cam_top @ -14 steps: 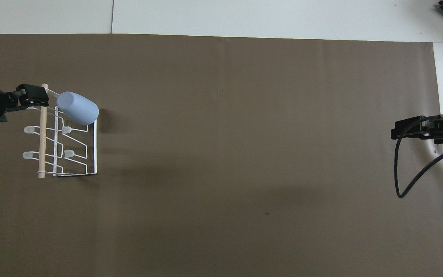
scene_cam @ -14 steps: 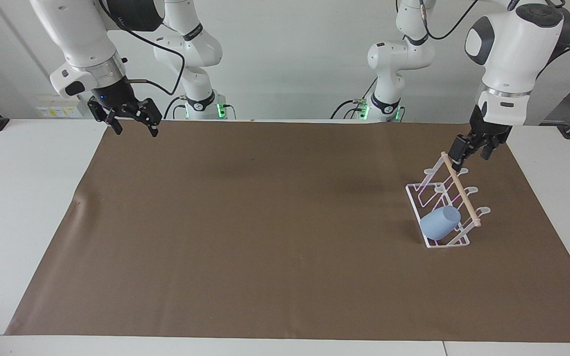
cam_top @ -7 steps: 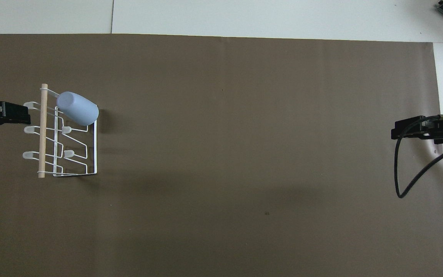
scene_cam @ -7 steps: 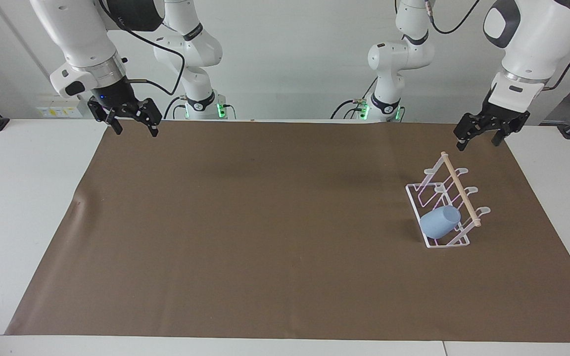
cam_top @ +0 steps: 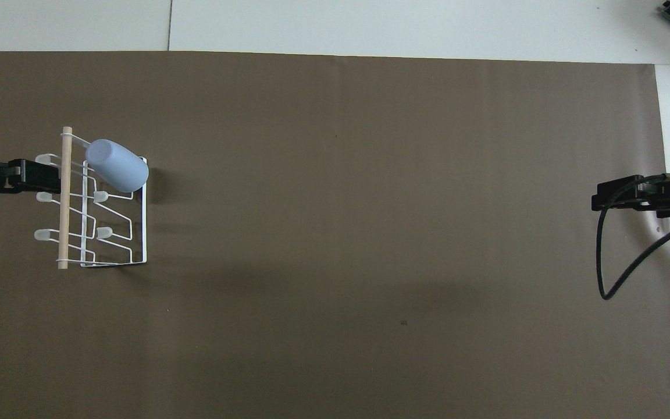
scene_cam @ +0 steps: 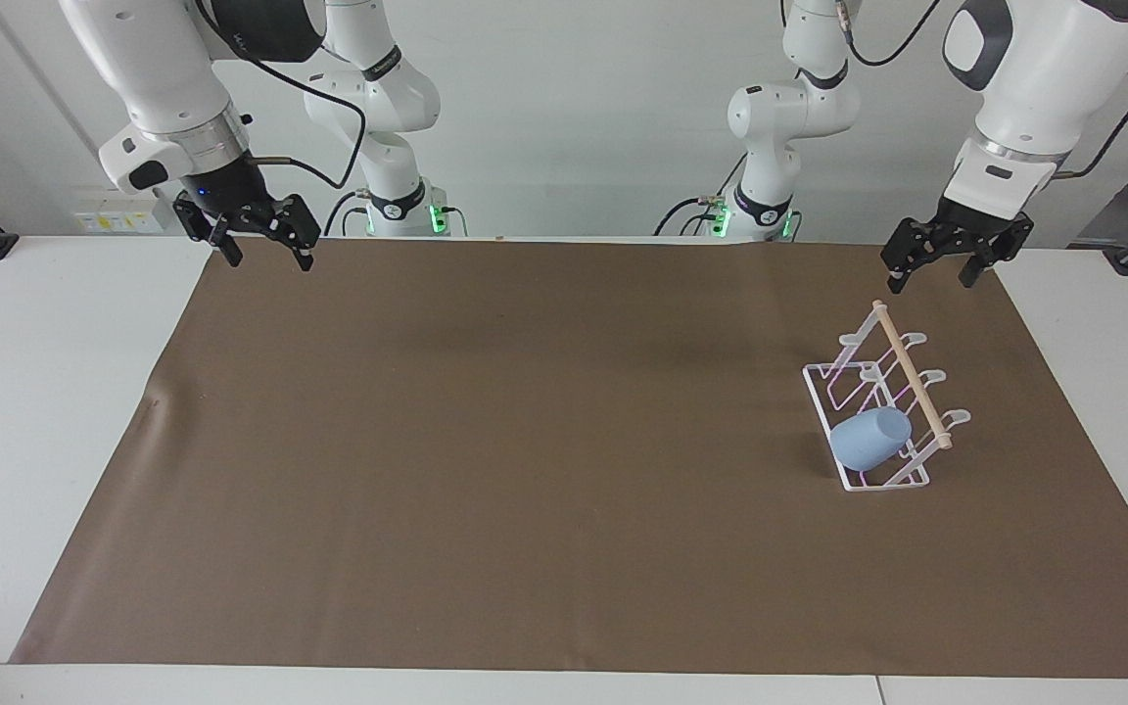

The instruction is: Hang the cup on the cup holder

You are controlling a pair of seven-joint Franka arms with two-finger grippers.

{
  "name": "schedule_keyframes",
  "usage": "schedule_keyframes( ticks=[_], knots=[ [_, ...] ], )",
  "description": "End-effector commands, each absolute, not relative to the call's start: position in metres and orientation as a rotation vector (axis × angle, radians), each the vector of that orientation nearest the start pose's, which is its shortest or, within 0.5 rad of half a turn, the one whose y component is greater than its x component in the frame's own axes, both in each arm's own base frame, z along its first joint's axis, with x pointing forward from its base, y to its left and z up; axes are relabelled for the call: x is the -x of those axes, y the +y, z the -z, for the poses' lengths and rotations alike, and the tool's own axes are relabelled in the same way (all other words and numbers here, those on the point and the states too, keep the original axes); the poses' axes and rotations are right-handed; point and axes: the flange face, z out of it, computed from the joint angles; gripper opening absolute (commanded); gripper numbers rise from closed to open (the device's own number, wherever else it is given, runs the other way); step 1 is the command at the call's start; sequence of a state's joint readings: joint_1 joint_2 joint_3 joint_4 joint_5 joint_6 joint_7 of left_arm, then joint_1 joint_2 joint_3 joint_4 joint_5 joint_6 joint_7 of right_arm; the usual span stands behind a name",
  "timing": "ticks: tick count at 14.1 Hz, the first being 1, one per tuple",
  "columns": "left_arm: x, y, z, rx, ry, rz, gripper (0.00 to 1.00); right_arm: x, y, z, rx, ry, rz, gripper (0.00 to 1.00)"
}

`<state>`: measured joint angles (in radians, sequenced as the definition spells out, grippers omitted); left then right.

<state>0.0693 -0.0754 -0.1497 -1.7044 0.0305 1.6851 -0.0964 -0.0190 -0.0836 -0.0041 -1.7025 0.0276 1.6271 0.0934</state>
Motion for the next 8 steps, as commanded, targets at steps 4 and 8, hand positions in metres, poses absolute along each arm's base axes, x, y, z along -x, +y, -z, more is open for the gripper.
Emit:
schedule_keyframes(
  ticks=[4, 8],
  knots=[
    [-0.531, -0.032, -0.626, 3.097, 0.216, 0.025, 1.0, -0.528, -0.01, -0.615, 3.089, 0.208, 0.023, 1.0],
    [-0.544, -0.027, -0.639, 3.173, 0.186, 0.032, 1.0, -0.528, -0.01, -0.614, 3.09, 0.208, 0.019, 1.0]
  ],
)
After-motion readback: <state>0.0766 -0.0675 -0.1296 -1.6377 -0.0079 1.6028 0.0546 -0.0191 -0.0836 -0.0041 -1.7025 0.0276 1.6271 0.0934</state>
